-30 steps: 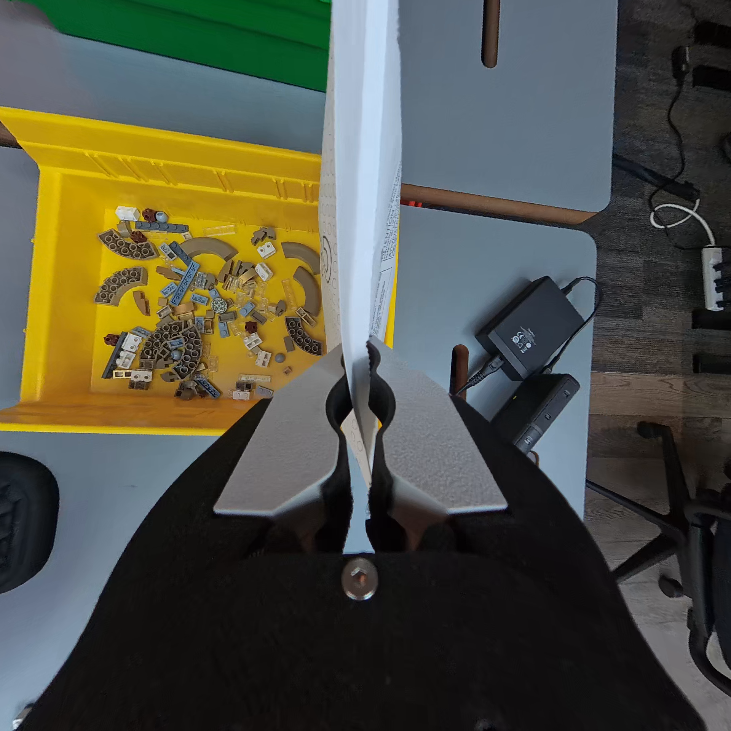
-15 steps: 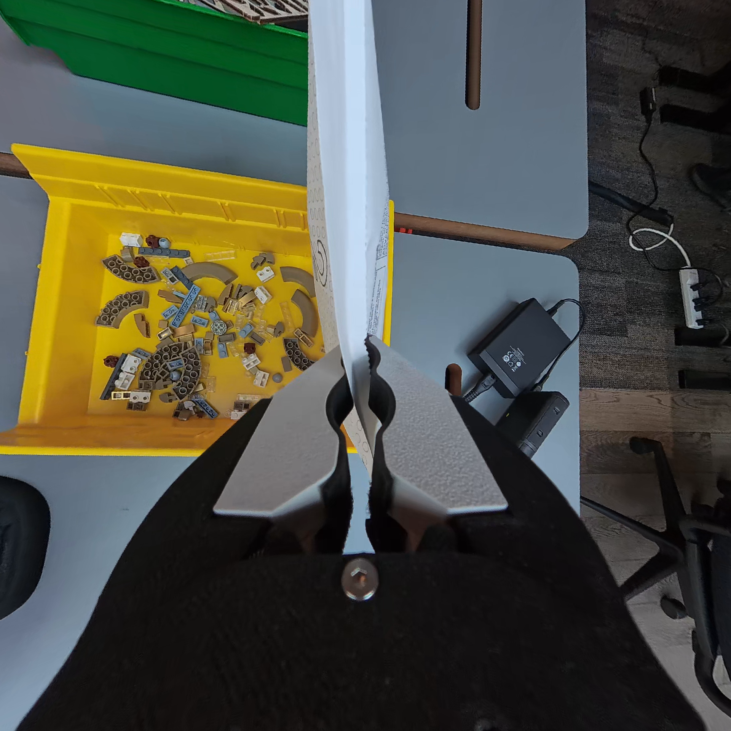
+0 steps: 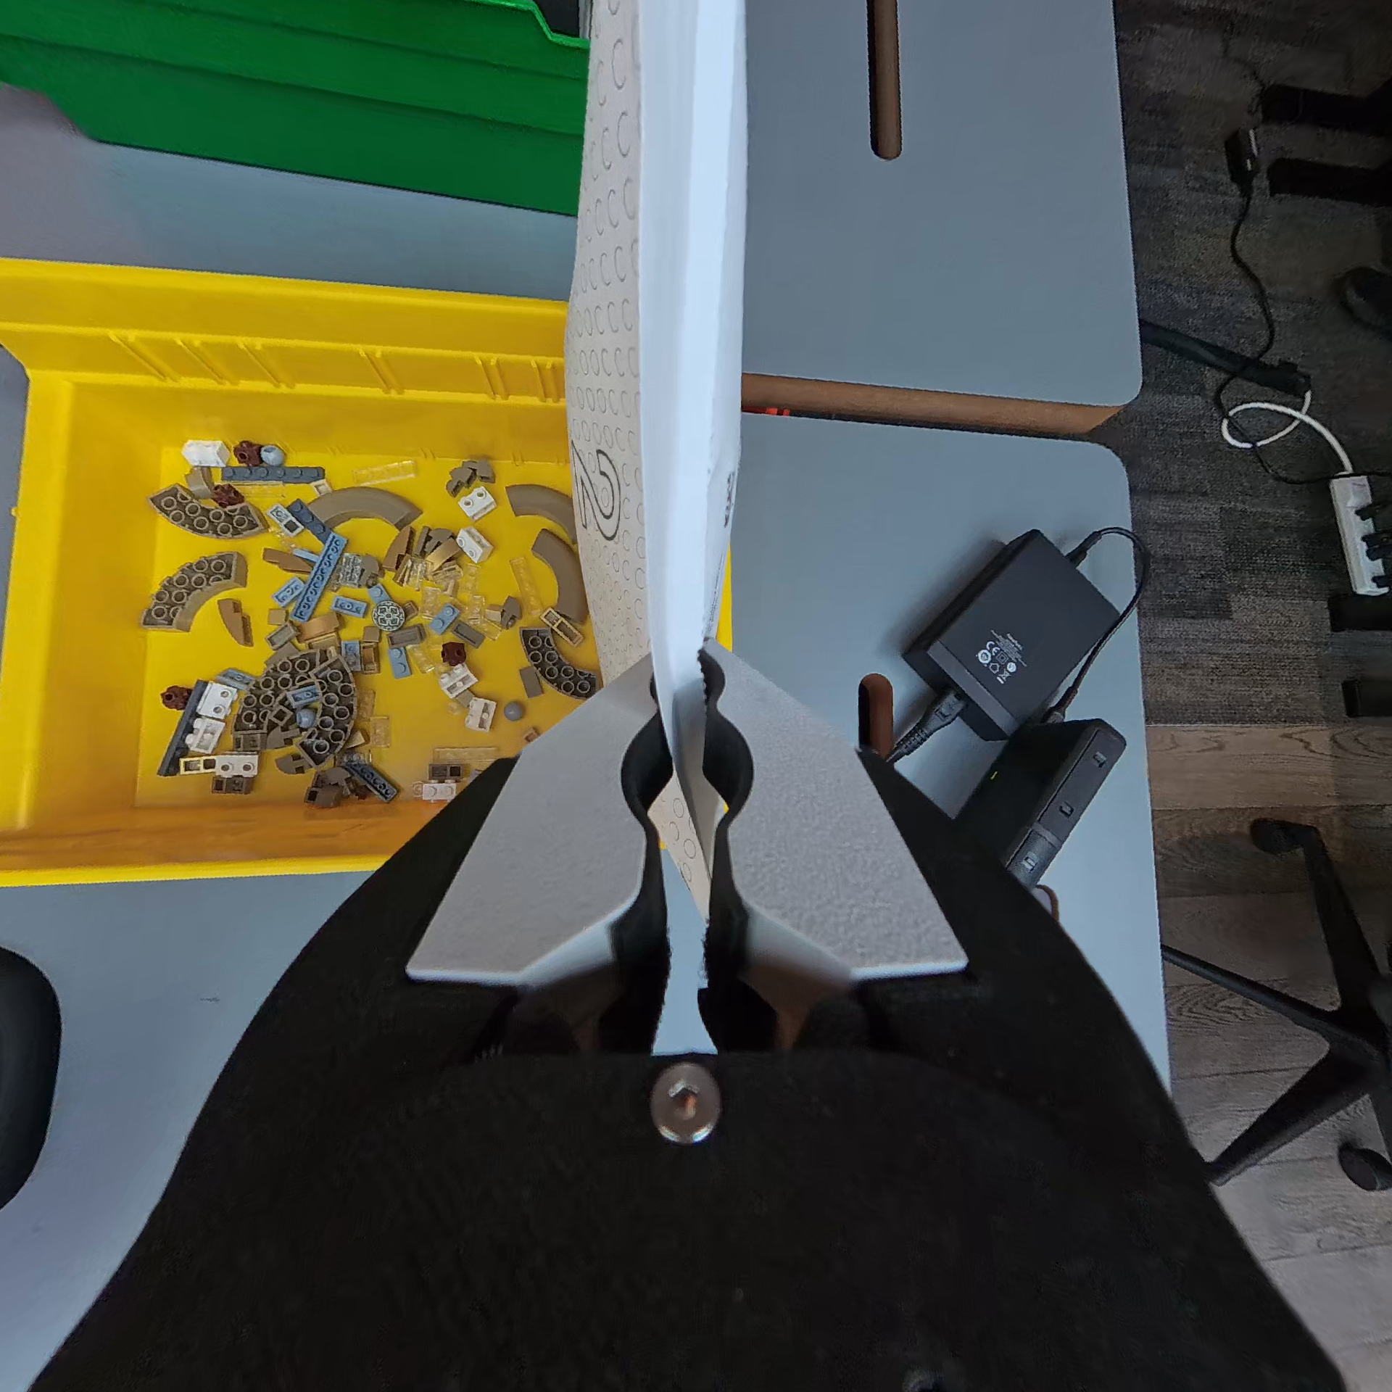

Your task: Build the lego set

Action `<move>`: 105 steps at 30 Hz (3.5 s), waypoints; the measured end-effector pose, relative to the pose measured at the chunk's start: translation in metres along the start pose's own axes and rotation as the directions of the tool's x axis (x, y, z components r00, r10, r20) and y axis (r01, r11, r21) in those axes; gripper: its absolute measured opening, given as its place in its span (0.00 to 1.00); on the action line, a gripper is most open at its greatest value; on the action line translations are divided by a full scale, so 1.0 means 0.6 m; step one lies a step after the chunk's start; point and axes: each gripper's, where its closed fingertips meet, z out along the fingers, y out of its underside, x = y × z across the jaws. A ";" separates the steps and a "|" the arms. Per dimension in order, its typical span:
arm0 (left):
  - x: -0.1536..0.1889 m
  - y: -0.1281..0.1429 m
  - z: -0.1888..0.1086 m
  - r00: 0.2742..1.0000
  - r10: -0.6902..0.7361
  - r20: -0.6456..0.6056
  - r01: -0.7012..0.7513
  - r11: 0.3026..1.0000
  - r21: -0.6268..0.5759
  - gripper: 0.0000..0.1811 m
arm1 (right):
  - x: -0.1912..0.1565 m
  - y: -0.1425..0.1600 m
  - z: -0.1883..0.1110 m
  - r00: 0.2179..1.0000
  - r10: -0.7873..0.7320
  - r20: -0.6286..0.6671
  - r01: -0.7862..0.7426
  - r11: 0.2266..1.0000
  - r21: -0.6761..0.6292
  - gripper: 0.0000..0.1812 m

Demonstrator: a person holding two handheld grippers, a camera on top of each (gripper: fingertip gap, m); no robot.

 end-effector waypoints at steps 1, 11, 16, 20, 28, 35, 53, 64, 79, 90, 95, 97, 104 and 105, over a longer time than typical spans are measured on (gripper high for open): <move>0.000 0.000 0.000 1.000 0.000 -0.001 0.000 1.000 0.000 0.20 | 0.000 0.004 0.001 1.000 0.020 0.009 -0.020 1.000 0.001 0.00; 0.000 0.001 0.000 1.000 -0.002 -0.005 0.002 1.000 -0.002 0.20 | 0.007 0.000 0.001 0.999 0.022 -0.038 -0.020 0.999 0.050 0.08; 0.000 0.001 0.000 1.000 -0.003 -0.005 0.003 1.000 -0.003 0.20 | 0.012 -0.033 -0.024 0.991 -0.011 -0.133 0.031 0.988 0.152 0.12; 0.001 0.002 0.000 1.000 -0.003 -0.006 0.003 1.000 -0.006 0.20 | 0.005 -0.091 -0.082 0.934 -0.104 -0.341 0.218 0.924 0.315 0.13; 0.004 0.003 0.003 1.000 0.004 -0.006 -0.004 1.000 -0.012 0.20 | -0.105 -0.116 -0.071 0.917 -0.265 -0.297 0.357 0.878 0.319 0.12; 0.003 0.002 0.001 1.000 0.001 -0.003 -0.001 1.000 -0.008 0.20 | -0.187 0.024 0.108 0.886 -0.462 0.045 0.464 0.883 -0.073 0.11; 0.007 0.001 0.001 1.000 0.008 0.001 -0.008 1.000 -0.008 0.20 | -0.129 0.140 0.211 0.827 -0.529 0.188 0.538 0.649 -0.538 0.12; 0.009 0.003 0.002 1.000 0.011 -0.005 -0.011 1.000 -0.014 0.20 | -0.129 0.127 0.185 0.897 -0.393 0.201 0.439 0.751 -0.494 0.07; 0.013 0.004 0.004 1.000 0.018 -0.012 -0.018 1.000 -0.020 0.20 | -0.195 0.098 0.149 0.898 0.170 0.406 0.061 0.865 -0.498 0.07; 0.007 -0.001 -0.006 1.000 0.000 -0.012 0.001 1.000 0.009 0.21 | -0.243 0.065 0.085 0.799 0.099 0.594 0.144 0.926 -0.348 0.00; 0.013 0.002 -0.002 1.000 0.014 -0.010 -0.015 1.000 -0.005 0.21 | -0.225 0.099 0.115 0.884 -0.061 0.464 0.263 0.884 -0.386 0.00; 0.014 0.002 -0.002 1.000 0.015 -0.008 -0.015 1.000 -0.004 0.20 | -0.230 0.100 0.130 0.886 -0.130 0.445 0.307 0.884 -0.353 0.00; 0.017 0.003 0.002 1.000 0.022 -0.008 -0.022 1.000 -0.014 0.21 | -0.255 0.088 0.177 0.859 -0.262 0.441 0.408 0.870 -0.277 0.10; 0.017 0.003 0.002 1.000 0.024 -0.006 -0.024 1.000 -0.016 0.20 | -0.251 0.091 0.182 0.860 -0.266 0.436 0.416 0.860 -0.296 0.09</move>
